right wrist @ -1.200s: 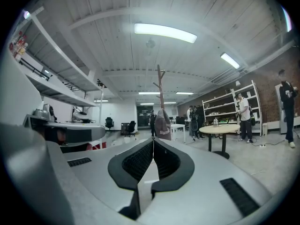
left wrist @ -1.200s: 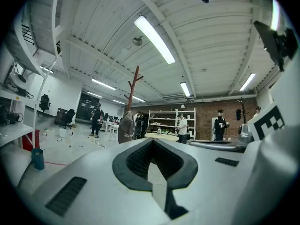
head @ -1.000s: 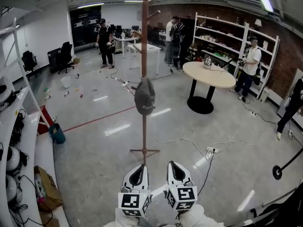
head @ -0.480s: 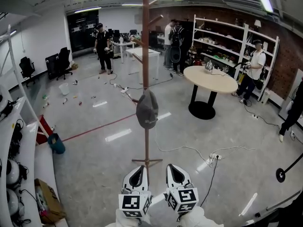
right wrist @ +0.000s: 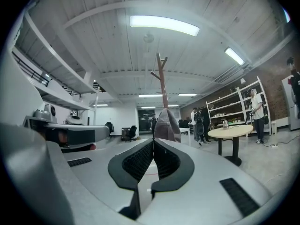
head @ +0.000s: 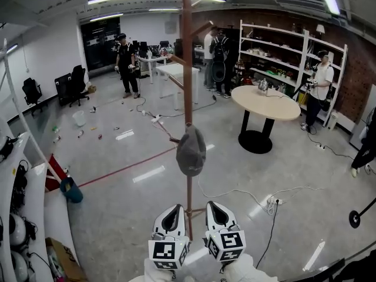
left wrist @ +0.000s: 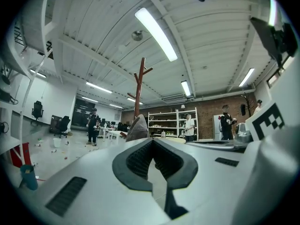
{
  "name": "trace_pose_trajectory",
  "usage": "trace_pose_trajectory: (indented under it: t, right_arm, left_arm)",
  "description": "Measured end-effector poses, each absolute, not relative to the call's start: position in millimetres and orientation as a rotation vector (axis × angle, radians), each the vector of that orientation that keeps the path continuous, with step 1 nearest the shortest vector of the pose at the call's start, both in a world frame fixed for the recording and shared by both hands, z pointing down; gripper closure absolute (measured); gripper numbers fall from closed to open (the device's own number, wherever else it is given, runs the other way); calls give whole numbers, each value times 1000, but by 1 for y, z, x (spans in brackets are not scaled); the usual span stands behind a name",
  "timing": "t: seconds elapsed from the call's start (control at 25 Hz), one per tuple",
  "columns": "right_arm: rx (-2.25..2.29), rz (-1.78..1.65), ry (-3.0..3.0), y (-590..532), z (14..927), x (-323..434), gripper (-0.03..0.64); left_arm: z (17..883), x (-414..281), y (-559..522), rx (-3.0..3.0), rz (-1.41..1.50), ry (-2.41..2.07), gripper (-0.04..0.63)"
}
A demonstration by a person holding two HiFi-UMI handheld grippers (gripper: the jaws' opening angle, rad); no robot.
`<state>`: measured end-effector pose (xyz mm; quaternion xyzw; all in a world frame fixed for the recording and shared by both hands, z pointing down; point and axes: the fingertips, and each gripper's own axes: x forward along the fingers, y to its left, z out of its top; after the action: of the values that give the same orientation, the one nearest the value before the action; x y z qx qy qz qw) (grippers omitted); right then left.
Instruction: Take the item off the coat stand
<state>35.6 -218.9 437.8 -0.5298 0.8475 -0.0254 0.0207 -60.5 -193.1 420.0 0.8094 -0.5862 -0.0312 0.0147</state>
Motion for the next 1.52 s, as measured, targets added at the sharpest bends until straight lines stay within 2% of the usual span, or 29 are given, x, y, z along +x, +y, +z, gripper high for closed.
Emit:
trace_pose_trajectory:
  t: [0.32, 1.24, 1.52]
  right_arm:
    - [-1658, -99, 2645, -253, 452, 13, 606]
    - [-1662, -55, 2681, -328, 447, -7, 606]
    - [-1645, 94, 2635, -349, 419, -9, 607]
  left_arm:
    - [435, -84, -234, 2484, -99, -1805, 603]
    - [438, -98, -309, 2458, -86, -1813, 603]
    - [437, -98, -338, 2434, -80, -1838, 603]
